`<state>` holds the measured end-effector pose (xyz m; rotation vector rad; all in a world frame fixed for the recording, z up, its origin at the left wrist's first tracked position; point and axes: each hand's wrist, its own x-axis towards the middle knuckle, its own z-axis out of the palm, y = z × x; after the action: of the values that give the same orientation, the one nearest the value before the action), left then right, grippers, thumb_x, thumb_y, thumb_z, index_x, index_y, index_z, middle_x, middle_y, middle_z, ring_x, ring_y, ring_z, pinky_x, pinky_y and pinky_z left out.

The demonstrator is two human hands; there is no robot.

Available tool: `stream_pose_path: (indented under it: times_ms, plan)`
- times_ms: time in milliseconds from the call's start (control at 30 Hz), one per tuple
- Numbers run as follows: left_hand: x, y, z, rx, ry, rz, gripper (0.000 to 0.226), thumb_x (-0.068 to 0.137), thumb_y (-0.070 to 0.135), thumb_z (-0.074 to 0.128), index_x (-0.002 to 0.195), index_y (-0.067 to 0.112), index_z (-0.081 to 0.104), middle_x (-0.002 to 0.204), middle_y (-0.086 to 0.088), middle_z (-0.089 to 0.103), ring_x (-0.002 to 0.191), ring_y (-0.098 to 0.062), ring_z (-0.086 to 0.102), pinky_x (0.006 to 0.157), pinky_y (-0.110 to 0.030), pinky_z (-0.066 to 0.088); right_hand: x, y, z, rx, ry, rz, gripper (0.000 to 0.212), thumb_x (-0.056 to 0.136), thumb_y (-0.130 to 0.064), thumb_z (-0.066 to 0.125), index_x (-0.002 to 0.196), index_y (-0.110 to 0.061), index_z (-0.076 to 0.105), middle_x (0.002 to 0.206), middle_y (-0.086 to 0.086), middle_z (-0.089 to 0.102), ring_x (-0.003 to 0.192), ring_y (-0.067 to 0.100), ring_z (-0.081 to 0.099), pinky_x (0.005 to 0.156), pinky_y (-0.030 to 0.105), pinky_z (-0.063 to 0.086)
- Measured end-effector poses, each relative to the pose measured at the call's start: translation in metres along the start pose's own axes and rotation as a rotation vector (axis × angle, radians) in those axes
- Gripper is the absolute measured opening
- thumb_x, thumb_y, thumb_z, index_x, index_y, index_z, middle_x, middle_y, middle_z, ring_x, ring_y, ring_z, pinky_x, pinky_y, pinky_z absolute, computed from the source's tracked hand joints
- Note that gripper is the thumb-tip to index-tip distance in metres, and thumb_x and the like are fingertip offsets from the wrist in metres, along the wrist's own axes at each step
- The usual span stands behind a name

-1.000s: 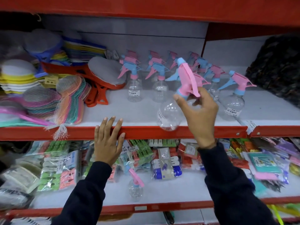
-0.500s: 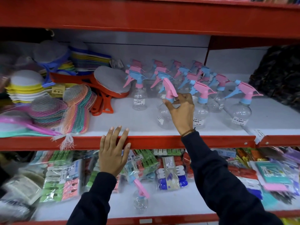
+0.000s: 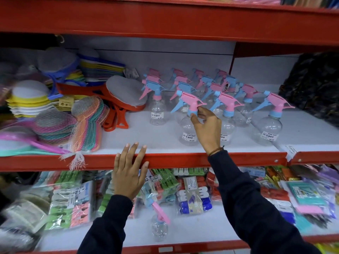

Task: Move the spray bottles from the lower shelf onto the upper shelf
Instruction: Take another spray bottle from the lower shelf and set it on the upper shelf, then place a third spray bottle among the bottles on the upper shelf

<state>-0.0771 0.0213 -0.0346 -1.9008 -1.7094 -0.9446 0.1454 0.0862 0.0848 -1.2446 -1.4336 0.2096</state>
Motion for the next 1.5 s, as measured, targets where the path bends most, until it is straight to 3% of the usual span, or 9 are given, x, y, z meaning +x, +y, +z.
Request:
stream_pose_path:
  times_ms: [133,267,533,667,800,1067,1200,1333,1500]
  plan:
    - [-0.002,-0.003,-0.005,0.011,-0.011,0.030,0.048,0.097,0.043,0.025,0.140,0.025,0.036,0.142,-0.006,0.045,0.138,-0.022,0.025,0.117,-0.030,0.001,-0.037,-0.010,-0.011,0.049,0.063,0.016,0.039,0.085,-0.024,0.063,0.121,-0.014,0.055,0.116,0.005,0.062,0.104,0.015,0.058,0.089,0.027,0.046]
    - [-0.005,-0.016,-0.013,-0.007,0.014,0.008,0.047,0.096,0.041,0.028,0.139,0.024,0.036,0.144,-0.008,0.044,0.138,-0.023,0.025,0.117,-0.030,0.002,-0.113,-0.016,-0.015,0.099,0.063,-0.025,0.026,0.085,-0.025,0.063,0.110,-0.017,0.060,0.102,-0.003,0.062,0.094,0.009,0.058,0.085,0.018,0.045]
    - [-0.005,-0.048,-0.018,0.047,0.005,0.004,0.047,0.095,0.036,0.034,0.140,0.023,0.035,0.145,-0.009,0.042,0.139,-0.023,0.022,0.117,-0.031,0.001,-0.239,0.060,0.037,-0.204,-0.599,0.224,0.055,0.082,-0.040,0.064,0.128,-0.016,0.047,0.134,0.004,0.052,0.116,0.017,0.051,0.092,0.028,0.044]
    - [-0.004,-0.046,-0.017,0.022,0.023,-0.003,0.046,0.095,0.035,0.035,0.139,0.022,0.037,0.143,-0.009,0.044,0.138,-0.023,0.024,0.117,-0.032,0.004,-0.261,0.083,0.063,-0.262,-0.773,0.325,0.054,0.078,-0.029,0.068,0.124,-0.012,0.046,0.119,0.010,0.056,0.110,0.029,0.054,0.083,0.034,0.044]
    - [-0.004,-0.047,-0.018,0.018,0.014,0.006,0.046,0.095,0.035,0.035,0.140,0.023,0.036,0.144,-0.008,0.044,0.138,-0.022,0.024,0.117,-0.029,-0.001,-0.264,0.088,0.070,-0.211,-0.714,0.316,0.031,0.079,-0.012,0.066,0.107,-0.009,0.056,0.104,0.010,0.060,0.098,0.028,0.058,0.077,0.031,0.046]
    - [-0.003,-0.047,-0.019,-0.005,0.012,0.016,0.046,0.095,0.035,0.035,0.139,0.023,0.036,0.144,-0.008,0.044,0.138,-0.021,0.021,0.117,-0.028,-0.004,-0.218,0.031,0.018,0.052,-0.480,0.266,0.027,0.073,-0.019,0.077,0.096,-0.024,0.062,0.088,0.008,0.064,0.066,0.008,0.049,0.055,0.014,0.040]
    - [-0.003,-0.046,-0.020,-0.027,0.011,0.014,0.046,0.095,0.034,0.036,0.139,0.022,0.037,0.143,-0.008,0.045,0.138,-0.022,0.023,0.116,-0.027,-0.004,-0.178,-0.023,-0.012,0.196,-0.313,0.155,0.031,0.067,-0.038,0.078,0.092,-0.036,0.061,0.086,-0.004,0.065,0.069,0.014,0.057,0.054,0.014,0.044]
    - [-0.003,-0.045,-0.022,-0.030,0.013,0.016,0.045,0.094,0.035,0.036,0.138,0.022,0.038,0.140,-0.009,0.047,0.136,-0.022,0.025,0.116,-0.026,-0.002,-0.131,-0.065,-0.025,0.295,-0.148,0.052,0.029,0.071,-0.042,0.073,0.095,-0.031,0.063,0.084,0.001,0.066,0.070,0.022,0.061,0.061,0.029,0.052]
    - [-0.005,-0.046,-0.025,-0.038,-0.014,0.009,0.046,0.094,0.036,0.035,0.138,0.022,0.038,0.141,-0.008,0.047,0.137,-0.022,0.025,0.116,-0.026,-0.003,-0.072,-0.089,-0.005,0.281,0.025,-0.050,0.030,0.075,-0.027,0.075,0.101,-0.017,0.063,0.088,0.003,0.058,0.071,0.003,0.053,0.064,0.011,0.044]
